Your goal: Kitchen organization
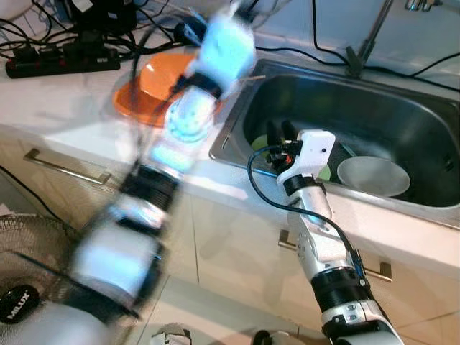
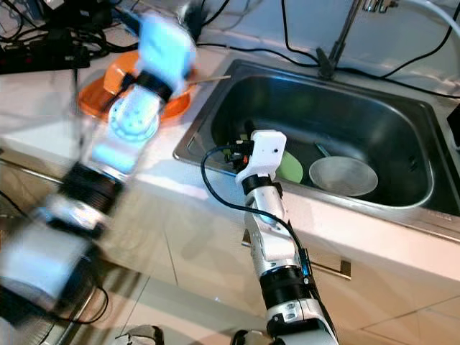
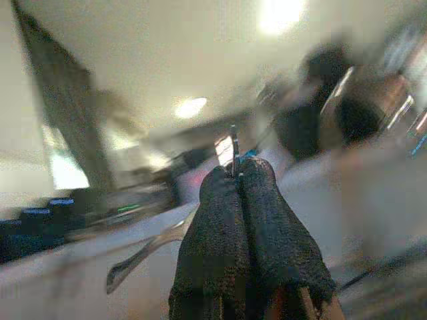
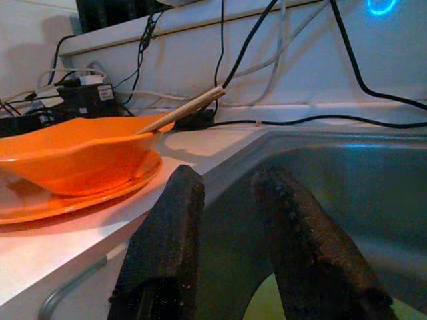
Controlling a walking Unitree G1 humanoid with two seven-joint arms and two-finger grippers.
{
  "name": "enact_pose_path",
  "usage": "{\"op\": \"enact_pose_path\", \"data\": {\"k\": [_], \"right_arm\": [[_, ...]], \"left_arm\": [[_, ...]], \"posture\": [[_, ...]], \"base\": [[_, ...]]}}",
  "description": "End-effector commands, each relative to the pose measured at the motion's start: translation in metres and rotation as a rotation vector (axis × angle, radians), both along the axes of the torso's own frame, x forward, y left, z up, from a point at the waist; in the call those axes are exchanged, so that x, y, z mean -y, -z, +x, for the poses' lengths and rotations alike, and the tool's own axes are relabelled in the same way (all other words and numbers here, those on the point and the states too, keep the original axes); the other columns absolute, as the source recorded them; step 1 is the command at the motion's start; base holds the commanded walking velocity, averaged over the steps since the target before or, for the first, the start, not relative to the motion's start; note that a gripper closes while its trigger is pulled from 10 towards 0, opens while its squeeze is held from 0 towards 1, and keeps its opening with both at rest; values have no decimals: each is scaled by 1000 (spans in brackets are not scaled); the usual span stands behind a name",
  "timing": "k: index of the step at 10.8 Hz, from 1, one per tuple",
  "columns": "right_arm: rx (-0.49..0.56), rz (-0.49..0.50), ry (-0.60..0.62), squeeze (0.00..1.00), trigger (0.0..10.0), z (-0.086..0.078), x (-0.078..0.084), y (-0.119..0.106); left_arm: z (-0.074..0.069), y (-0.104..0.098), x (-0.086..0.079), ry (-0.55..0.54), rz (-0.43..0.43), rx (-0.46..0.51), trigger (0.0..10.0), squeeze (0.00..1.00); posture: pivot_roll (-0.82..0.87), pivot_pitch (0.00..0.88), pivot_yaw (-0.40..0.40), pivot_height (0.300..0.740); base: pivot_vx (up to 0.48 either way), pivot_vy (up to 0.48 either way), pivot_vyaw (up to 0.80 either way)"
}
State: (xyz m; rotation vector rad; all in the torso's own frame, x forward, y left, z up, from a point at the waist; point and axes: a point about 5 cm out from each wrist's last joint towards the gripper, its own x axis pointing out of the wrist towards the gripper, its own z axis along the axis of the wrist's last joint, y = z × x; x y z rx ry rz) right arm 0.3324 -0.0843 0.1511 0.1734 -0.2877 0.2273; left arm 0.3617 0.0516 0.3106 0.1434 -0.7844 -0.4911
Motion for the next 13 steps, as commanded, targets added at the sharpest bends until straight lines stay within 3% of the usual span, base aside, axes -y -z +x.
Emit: {"op": "enact_pose_path", "data": {"k": [1, 3, 4, 5, 9, 10, 13], "right_arm": [[-44, -12, 16, 0, 10000, 0, 4, 10], [-28, -50, 15, 0, 10000, 0, 2, 10], [-24, -52, 20, 420, 10000, -1, 2, 9], [-14, -64, 47, 1000, 10000, 0, 5, 8], [27, -111, 168, 1000, 10000, 2, 19, 2], [45, -121, 195, 0, 10000, 2, 21, -1], [76, -105, 231, 0, 10000, 2, 23, -7]], "left_arm": [[-8, -12, 1, 129, -64, -15, 10000, 0], [-22, -14, 6, 378, -138, -144, 10000, 0], [-23, -10, 8, 439, -137, -202, 10000, 0], [-28, 4, 0, 500, -135, -296, 10000, 0], [-46, 29, -8, 661, -91, -476, 10000, 0], [-47, 34, -10, 683, -104, -519, 10000, 0], [-49, 45, -12, 689, -97, -579, 10000, 0]], "posture": [[92, 55, -18, 740], [91, 51, -17, 740], [92, 50, -16, 740], [90, 47, -15, 740], [90, 36, -12, 740], [89, 33, -11, 740], [87, 29, -6, 740]], "base": [[0, 0, 0], [0, 0, 0], [0, 0, 0], [0, 0, 0], [0, 0, 0], [0, 0, 0], [0, 0, 0]]}}
